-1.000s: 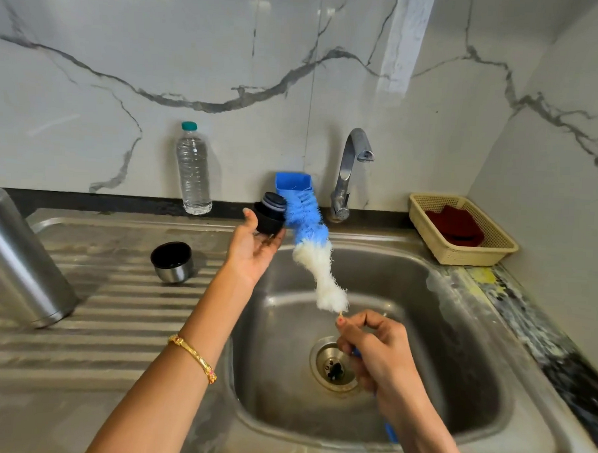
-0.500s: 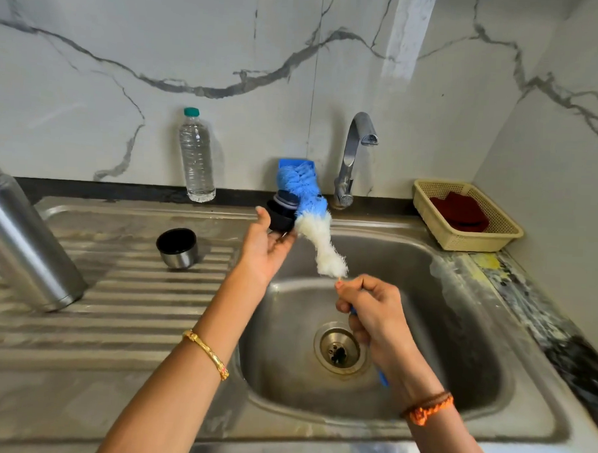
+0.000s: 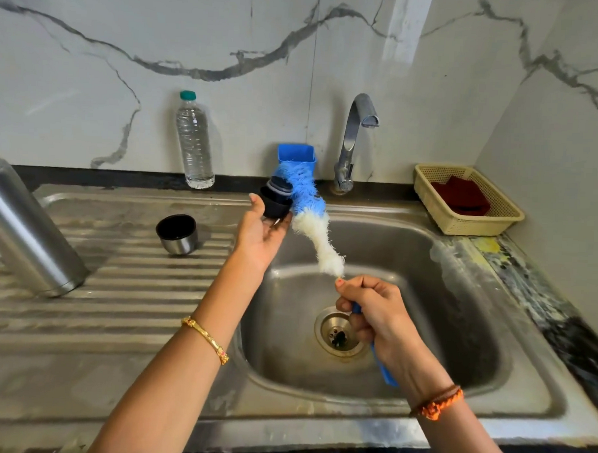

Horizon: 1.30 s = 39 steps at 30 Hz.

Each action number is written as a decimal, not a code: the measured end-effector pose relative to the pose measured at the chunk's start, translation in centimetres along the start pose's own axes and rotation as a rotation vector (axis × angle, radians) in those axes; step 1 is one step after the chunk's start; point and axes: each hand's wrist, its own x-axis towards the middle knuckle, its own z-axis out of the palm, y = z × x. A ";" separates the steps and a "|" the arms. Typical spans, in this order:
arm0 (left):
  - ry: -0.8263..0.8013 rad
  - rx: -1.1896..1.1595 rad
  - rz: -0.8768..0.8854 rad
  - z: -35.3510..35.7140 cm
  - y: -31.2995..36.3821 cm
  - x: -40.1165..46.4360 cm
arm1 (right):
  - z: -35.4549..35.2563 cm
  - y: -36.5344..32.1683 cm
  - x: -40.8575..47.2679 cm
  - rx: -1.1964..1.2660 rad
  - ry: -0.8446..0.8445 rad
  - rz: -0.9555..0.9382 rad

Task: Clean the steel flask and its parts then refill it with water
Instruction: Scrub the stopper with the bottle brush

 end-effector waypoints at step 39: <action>-0.183 1.188 0.826 -1.0 1.1 0.3 | 0.2 -0.3 0.6 -0.825 0.419 -0.740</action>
